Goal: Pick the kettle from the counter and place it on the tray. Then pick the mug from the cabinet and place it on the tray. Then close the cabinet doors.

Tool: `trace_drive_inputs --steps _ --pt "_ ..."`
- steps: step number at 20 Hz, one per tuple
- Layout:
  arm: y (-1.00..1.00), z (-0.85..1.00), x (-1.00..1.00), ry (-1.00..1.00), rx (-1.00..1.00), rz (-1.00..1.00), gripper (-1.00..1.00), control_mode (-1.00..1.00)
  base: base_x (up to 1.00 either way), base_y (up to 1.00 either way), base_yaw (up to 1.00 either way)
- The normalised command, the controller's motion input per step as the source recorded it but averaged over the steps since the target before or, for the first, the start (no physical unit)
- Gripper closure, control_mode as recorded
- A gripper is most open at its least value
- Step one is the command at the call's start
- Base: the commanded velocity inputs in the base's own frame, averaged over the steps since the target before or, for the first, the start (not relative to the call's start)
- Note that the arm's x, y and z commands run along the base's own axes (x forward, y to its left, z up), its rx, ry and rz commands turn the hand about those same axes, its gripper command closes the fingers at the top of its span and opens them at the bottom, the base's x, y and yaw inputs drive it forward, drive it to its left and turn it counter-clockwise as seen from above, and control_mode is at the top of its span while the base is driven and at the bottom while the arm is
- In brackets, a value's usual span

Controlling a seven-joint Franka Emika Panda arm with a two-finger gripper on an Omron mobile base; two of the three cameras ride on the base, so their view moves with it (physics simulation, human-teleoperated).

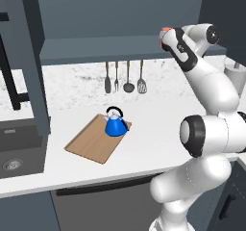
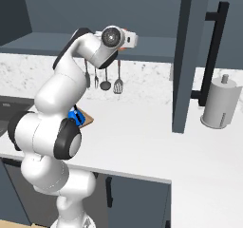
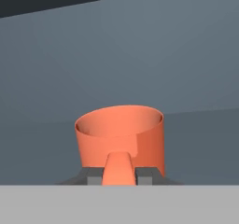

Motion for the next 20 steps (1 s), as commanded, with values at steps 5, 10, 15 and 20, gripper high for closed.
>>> trace_drive_inputs --steps 5,10,15,20 --pt "0.0 0.0 0.0 0.0 0.0 0.0 1.0 -1.0 0.0 0.0 0.0" --pt "0.0 0.0 -0.1 0.0 0.0 0.0 1.0 -1.0 0.0 0.0 0.0" --pt "0.0 -0.01 -0.25 0.0 0.0 0.0 1.0 -1.0 0.0 0.0 0.0" --pt "0.03 -0.01 -0.64 -0.07 0.0 0.03 1.0 -1.0 0.0 0.0 0.0"
